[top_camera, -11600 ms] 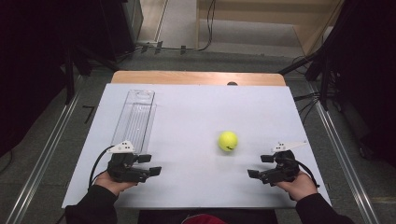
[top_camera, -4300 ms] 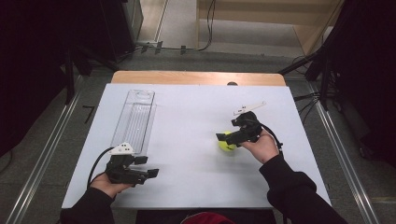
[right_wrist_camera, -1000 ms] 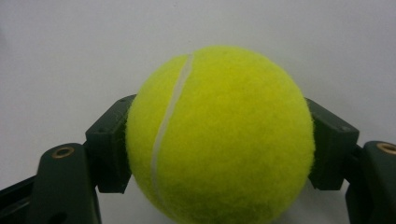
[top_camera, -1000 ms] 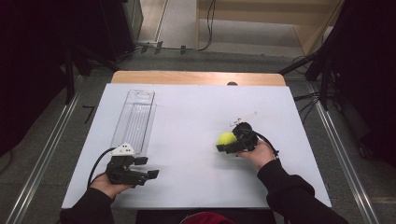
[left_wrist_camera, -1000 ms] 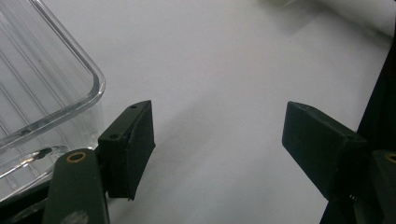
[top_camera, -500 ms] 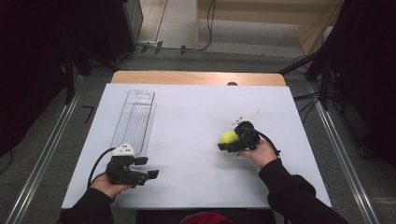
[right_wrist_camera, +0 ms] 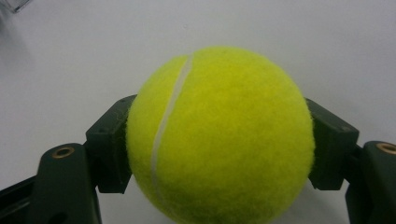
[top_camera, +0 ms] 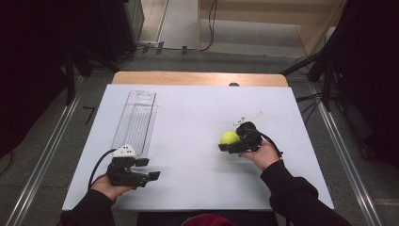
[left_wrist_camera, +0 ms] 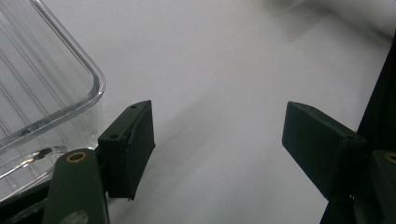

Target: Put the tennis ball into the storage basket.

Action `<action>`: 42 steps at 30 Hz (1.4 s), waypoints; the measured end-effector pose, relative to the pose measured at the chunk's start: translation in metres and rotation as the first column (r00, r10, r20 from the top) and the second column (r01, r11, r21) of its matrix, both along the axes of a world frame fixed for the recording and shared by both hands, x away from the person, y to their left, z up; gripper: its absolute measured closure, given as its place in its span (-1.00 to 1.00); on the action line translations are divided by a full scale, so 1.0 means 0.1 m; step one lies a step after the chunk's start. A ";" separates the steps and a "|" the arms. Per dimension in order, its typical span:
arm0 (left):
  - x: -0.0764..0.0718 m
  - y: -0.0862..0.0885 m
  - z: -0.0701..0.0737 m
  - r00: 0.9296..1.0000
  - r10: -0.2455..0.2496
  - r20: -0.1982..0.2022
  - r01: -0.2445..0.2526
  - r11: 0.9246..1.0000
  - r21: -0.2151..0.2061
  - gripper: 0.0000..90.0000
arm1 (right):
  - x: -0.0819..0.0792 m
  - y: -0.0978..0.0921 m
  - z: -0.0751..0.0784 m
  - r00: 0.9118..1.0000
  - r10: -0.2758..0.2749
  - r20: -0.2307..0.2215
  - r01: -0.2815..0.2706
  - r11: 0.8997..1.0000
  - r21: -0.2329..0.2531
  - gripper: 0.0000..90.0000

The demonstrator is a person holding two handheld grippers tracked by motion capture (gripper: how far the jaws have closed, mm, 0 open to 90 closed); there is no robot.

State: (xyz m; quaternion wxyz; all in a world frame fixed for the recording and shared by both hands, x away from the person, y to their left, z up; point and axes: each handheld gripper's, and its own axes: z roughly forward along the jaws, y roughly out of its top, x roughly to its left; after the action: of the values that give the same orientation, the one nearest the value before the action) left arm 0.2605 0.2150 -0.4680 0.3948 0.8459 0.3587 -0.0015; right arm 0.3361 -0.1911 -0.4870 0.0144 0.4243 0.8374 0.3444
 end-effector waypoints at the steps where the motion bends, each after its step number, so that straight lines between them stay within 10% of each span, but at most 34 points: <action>1: 0.00 0.00 0.00 1.000 0.000 0.000 0.000 1.000 0.000 -0.42 | 0.00 0.00 0.00 1.000 0.000 0.000 0.000 1.000 0.000 -0.50; 42: -0.03 0.01 -0.02 1.000 0.003 0.020 -0.003 1.000 0.000 -0.41 | -0.03 0.38 0.14 0.997 0.051 0.050 -0.054 0.997 0.049 -0.49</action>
State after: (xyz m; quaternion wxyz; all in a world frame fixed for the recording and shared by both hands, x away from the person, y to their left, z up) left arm 0.2580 0.2155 -0.4697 0.3983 0.8454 0.3558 0.0077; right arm 0.3327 -0.1533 -0.4727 0.0151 0.3937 0.8387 0.3759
